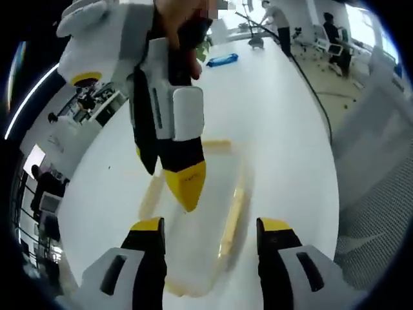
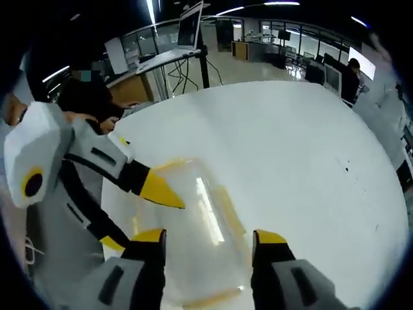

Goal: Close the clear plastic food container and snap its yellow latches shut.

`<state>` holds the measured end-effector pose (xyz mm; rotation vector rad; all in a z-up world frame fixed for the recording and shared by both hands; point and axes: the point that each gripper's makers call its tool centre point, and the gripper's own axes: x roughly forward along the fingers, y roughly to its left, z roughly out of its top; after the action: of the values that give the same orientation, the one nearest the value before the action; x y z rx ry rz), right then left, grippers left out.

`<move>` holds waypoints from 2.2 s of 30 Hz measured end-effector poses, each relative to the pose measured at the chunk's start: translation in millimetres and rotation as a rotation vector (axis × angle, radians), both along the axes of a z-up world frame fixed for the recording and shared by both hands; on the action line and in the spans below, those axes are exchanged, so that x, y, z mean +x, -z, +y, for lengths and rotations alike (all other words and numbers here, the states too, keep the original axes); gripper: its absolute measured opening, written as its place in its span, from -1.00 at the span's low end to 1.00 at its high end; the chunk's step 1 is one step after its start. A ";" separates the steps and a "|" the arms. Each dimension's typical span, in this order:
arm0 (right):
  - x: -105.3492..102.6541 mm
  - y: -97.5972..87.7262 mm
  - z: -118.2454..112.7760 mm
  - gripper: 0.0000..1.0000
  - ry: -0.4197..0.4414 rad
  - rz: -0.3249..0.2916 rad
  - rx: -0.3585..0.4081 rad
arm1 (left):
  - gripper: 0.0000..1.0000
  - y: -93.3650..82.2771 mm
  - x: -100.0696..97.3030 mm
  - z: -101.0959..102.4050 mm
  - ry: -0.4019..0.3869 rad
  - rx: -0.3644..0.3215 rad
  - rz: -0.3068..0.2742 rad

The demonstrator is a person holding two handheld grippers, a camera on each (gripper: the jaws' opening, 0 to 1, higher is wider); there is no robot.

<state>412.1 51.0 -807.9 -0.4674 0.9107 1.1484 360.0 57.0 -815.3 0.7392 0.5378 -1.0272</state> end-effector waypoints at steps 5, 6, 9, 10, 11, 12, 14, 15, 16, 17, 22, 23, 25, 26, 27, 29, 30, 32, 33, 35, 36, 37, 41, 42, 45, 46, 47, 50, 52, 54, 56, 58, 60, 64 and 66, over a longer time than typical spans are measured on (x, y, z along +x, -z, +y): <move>-12.1 -6.1 -4.0 0.10 0.032 0.018 0.058 | 0.17 -12.7 4.1 4.4 -0.052 -0.091 -0.008; -12.4 -5.6 -5.8 0.13 0.034 0.004 0.053 | 0.17 -13.1 5.1 7.1 -0.059 -0.092 -0.007; -12.5 -0.6 -15.9 0.25 0.035 -0.046 -0.003 | 0.21 -12.6 9.6 16.6 -0.092 -0.097 -0.002; -13.2 0.1 -17.1 0.27 0.031 -0.055 -0.008 | 0.23 -12.3 11.1 21.0 -0.109 -0.103 0.005; -14.5 0.2 -18.0 0.27 0.030 -0.062 -0.006 | 0.24 -12.0 12.1 23.6 -0.118 -0.107 0.010; -15.2 -0.6 -18.3 0.27 0.035 -0.062 0.000 | 0.28 -12.0 12.4 26.3 -0.129 -0.110 0.018; -16.0 -2.3 -18.1 0.27 0.049 -0.062 0.015 | 0.32 -12.1 12.0 28.8 -0.138 -0.126 0.041; -16.4 -2.4 -18.1 0.27 0.050 -0.064 0.016 | 0.34 -12.0 13.1 30.7 -0.156 -0.138 0.053; -17.1 -2.4 -18.0 0.27 0.050 -0.067 0.017 | 0.35 -12.0 14.1 31.8 -0.162 -0.144 0.056; -17.6 -1.9 -18.1 0.27 0.049 -0.069 0.015 | 0.36 -11.9 15.2 33.5 -0.178 -0.157 0.068; -23.3 1.6 -16.9 0.27 0.034 -0.072 0.003 | 0.45 -11.0 20.6 39.7 -0.230 -0.199 0.109; -23.5 2.4 -16.8 0.27 0.032 -0.074 0.000 | 0.48 -10.6 21.7 40.6 -0.237 -0.205 0.114; -24.3 3.5 -15.9 0.28 0.028 -0.080 -0.003 | 0.49 -7.9 23.6 43.5 -0.240 -0.197 0.119; -24.4 3.7 -15.7 0.29 0.026 -0.083 -0.005 | 0.48 -6.5 24.9 45.3 -0.242 -0.192 0.119; -23.9 4.4 -15.8 0.29 0.022 -0.087 -0.011 | 0.47 -5.8 25.8 46.4 -0.245 -0.190 0.121; -23.9 5.8 -16.1 0.29 0.010 -0.101 -0.026 | 0.41 -4.0 26.2 47.6 -0.241 -0.184 0.130; -24.2 6.9 -16.5 0.30 0.000 -0.109 -0.036 | 0.41 -2.9 25.8 46.8 -0.237 -0.185 0.137; -24.6 6.5 -15.6 0.30 0.002 -0.102 -0.028 | 0.41 0.5 25.0 46.6 -0.217 -0.166 0.141; -24.9 6.8 -15.1 0.31 0.003 -0.099 -0.025 | 0.40 1.9 24.6 46.5 -0.213 -0.162 0.146; -27.2 8.1 -13.9 0.32 0.013 -0.081 -0.016 | 0.42 4.0 24.2 46.4 -0.203 -0.156 0.149; -28.8 9.7 -13.8 0.32 0.022 -0.060 -0.014 | 0.44 4.7 24.2 46.5 -0.199 -0.151 0.149; -26.5 8.6 -13.4 0.31 0.017 -0.076 -0.011 | 0.45 6.3 24.8 46.9 -0.203 -0.145 0.151; -25.5 7.9 -13.5 0.28 0.021 -0.075 -0.004 | 0.45 7.0 24.9 46.7 -0.199 -0.144 0.142; -25.6 7.7 -13.4 0.27 0.020 -0.075 -0.001 | 0.44 7.1 25.0 47.0 -0.197 -0.142 0.137; -24.7 8.1 -12.9 0.26 0.001 -0.077 0.005 | 0.44 7.5 25.2 47.1 -0.196 -0.139 0.129; -24.1 8.1 -13.0 0.26 -0.003 -0.076 0.004 | 0.44 7.3 25.6 47.0 -0.201 -0.140 0.128; -23.5 8.4 -12.7 0.26 -0.010 -0.076 0.002 | 0.44 7.4 26.3 47.0 -0.207 -0.139 0.128; -20.3 8.4 -12.7 0.26 -0.021 -0.074 -0.002 | 0.44 8.5 28.3 46.3 -0.218 -0.135 0.119; -17.3 8.7 -13.0 0.26 -0.026 -0.073 -0.001 | 0.44 8.9 31.4 46.5 -0.221 -0.135 0.115; -13.9 9.0 -13.2 0.26 -0.029 -0.074 0.002 | 0.44 8.9 35.6 46.6 -0.223 -0.137 0.115; -10.6 8.6 -13.2 0.26 -0.031 -0.075 0.004 | 0.44 9.0 39.3 46.3 -0.225 -0.136 0.115; -6.7 8.6 -13.2 0.26 -0.034 -0.076 0.007 | 0.44 8.8 42.1 46.1 -0.230 -0.134 0.116; -3.5 8.6 -13.1 0.26 -0.039 -0.076 0.009 | 0.44 8.8 45.8 46.0 -0.237 -0.128 0.119; 6.8 8.1 -12.9 0.26 -0.045 -0.078 0.015 | 0.44 9.0 56.8 45.9 -0.243 -0.123 0.123; 13.5 8.3 -13.3 0.25 -0.045 -0.077 0.013 | 0.44 9.0 61.8 45.7 -0.243 -0.122 0.123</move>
<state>425.6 37.8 -816.2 -0.5203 0.8289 1.1693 421.9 102.8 -824.3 0.4908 0.6484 -0.8736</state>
